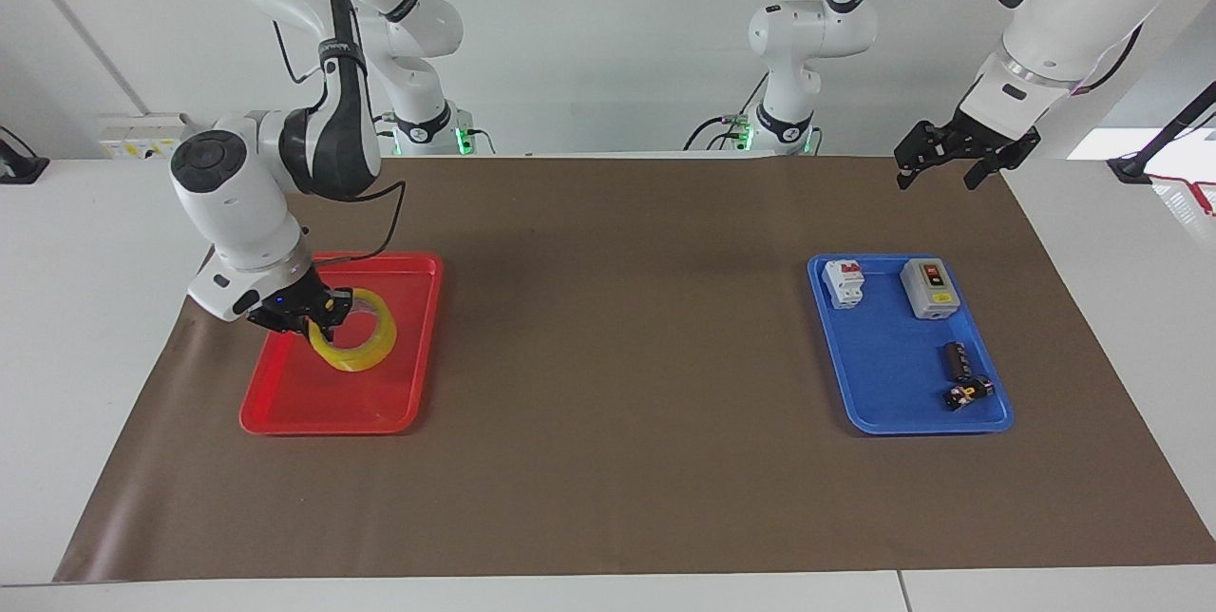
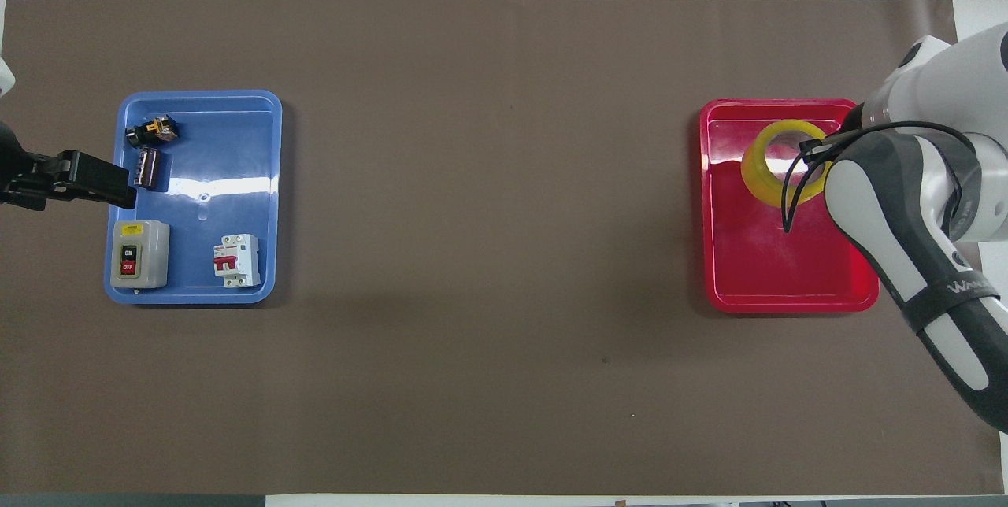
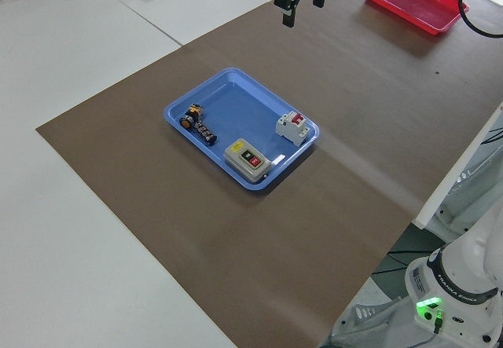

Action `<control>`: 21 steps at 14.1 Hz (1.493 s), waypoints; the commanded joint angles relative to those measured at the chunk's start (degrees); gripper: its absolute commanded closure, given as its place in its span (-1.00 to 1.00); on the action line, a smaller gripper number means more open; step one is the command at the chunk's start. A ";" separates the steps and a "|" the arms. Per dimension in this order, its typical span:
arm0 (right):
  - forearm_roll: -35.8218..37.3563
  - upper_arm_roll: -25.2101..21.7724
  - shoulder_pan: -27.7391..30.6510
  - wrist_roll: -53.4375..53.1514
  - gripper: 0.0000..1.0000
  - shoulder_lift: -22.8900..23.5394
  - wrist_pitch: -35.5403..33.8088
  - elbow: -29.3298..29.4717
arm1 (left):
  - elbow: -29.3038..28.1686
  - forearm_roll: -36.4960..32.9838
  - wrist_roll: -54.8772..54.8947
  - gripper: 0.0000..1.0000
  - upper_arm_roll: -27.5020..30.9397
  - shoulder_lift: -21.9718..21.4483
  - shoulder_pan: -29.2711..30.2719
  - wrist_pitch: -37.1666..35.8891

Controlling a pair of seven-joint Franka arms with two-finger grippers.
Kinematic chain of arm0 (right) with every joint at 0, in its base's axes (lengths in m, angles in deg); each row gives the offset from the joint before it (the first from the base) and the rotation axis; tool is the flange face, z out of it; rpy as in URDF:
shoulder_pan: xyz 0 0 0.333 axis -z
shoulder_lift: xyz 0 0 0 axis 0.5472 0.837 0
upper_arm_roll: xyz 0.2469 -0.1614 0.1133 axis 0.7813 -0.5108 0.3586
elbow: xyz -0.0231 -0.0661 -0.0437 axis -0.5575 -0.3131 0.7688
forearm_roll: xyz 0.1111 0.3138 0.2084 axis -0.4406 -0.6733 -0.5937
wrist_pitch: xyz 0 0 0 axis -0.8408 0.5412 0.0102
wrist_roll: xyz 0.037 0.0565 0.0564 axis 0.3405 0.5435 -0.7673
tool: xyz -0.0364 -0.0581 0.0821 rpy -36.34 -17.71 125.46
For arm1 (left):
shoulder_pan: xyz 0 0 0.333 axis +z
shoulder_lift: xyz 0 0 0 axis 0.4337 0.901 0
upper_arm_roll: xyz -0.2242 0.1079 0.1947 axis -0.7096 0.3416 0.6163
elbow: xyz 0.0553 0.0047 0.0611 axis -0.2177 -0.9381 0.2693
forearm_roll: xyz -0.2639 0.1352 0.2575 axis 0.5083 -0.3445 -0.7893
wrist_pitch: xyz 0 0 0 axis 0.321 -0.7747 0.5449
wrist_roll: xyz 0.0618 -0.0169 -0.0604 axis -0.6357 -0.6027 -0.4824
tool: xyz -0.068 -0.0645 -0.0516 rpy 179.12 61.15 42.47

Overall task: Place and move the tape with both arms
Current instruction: 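Carry the tape with the right gripper into the red tray, then open the right gripper to release the tape and withdraw it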

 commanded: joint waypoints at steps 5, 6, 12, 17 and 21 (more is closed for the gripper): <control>-1.07 0.79 4.40 5.84 1.00 -4.67 12.91 -13.38 | -1.30 0.47 -0.55 -1.00 -0.39 -1.36 0.70 0.78; -1.16 0.79 4.40 5.75 1.00 -4.23 13.17 -13.47 | -1.30 0.47 -0.55 -1.00 -0.48 -1.36 0.70 0.78; -1.33 0.88 4.22 4.78 1.00 -4.92 18.71 -18.29 | -1.30 0.47 -0.55 -1.00 -0.48 -1.36 0.70 0.78; -1.24 0.88 4.22 4.25 -0.99 -4.93 19.33 -17.96 | -1.30 0.47 -0.55 -1.00 -0.48 -1.36 0.70 0.78; -1.42 0.88 3.69 -4.32 -1.00 -7.29 4.27 -5.95 | -1.30 0.47 -0.55 -1.00 -0.39 -1.36 0.70 0.78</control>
